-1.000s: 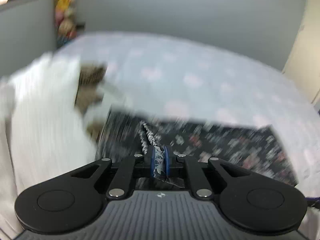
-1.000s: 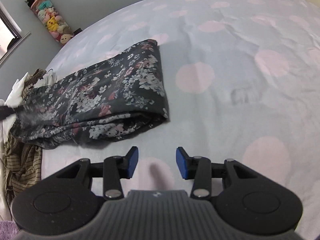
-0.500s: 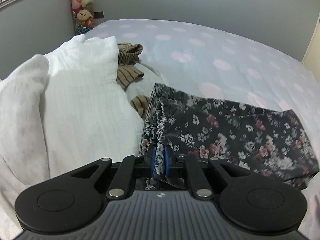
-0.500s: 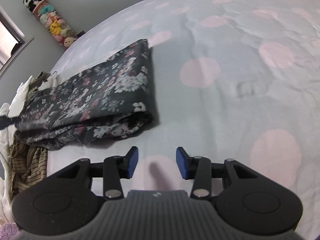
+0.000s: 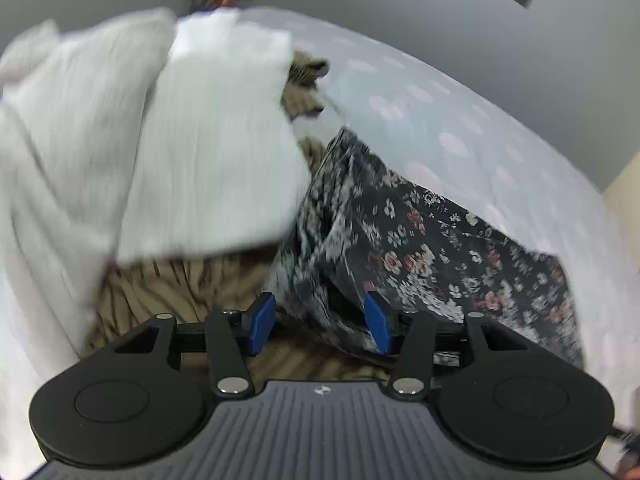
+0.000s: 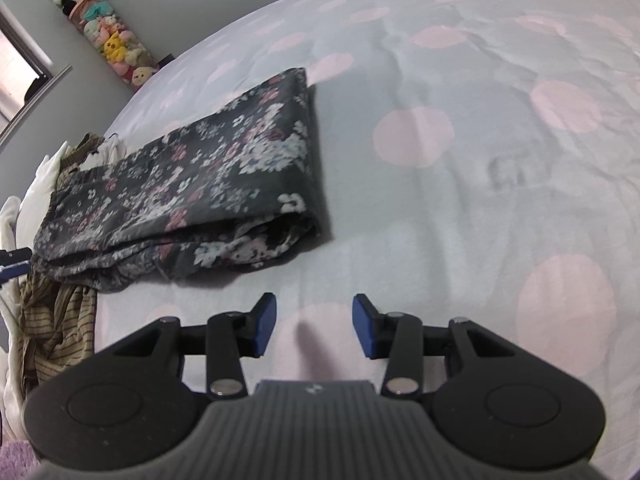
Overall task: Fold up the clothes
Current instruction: 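Open the left gripper off the waistband and withdraw both grippers, then grasp the folded trousers' end with the right gripper while the left gripper grasps the waistband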
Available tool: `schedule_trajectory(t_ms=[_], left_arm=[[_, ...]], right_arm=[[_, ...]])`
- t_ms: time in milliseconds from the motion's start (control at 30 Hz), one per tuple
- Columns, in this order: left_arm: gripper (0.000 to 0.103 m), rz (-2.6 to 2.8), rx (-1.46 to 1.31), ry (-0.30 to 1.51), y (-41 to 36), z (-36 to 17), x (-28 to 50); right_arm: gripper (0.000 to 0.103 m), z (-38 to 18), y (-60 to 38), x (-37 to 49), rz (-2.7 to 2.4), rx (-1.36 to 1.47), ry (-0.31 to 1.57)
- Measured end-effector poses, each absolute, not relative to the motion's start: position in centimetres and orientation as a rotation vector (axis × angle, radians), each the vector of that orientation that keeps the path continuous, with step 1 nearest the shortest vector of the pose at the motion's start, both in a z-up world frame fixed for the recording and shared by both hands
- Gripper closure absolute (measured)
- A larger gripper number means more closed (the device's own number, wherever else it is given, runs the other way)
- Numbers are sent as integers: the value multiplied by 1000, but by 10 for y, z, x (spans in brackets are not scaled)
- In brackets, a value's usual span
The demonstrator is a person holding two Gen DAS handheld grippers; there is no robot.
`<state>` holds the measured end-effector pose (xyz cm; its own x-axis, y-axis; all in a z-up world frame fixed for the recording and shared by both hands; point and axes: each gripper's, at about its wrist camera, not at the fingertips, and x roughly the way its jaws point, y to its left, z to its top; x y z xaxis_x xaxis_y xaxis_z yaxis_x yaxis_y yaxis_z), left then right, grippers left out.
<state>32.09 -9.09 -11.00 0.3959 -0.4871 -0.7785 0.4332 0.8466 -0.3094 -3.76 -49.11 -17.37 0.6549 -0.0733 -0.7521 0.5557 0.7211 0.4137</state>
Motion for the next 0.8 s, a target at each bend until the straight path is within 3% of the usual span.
schedule_trajectory(t_ms=[333, 633, 667, 733, 800], left_arm=[[56, -612, -221, 976, -106, -117, 346], [53, -618, -301, 1114, -121, -127, 397], [56, -619, -296, 1120, -123, -128, 400], [75, -620, -280, 1130, -129, -128, 406], [82, -627, -226, 1111, -136, -125, 406]], right_arm=[[57, -166, -488, -42, -397, 655, 779], [56, -168, -490, -40, -401, 631, 790], [56, -170, -490, -39, -399, 629, 794], [56, -172, -491, -38, -402, 635, 798], [56, -174, -494, -38, -413, 645, 797]])
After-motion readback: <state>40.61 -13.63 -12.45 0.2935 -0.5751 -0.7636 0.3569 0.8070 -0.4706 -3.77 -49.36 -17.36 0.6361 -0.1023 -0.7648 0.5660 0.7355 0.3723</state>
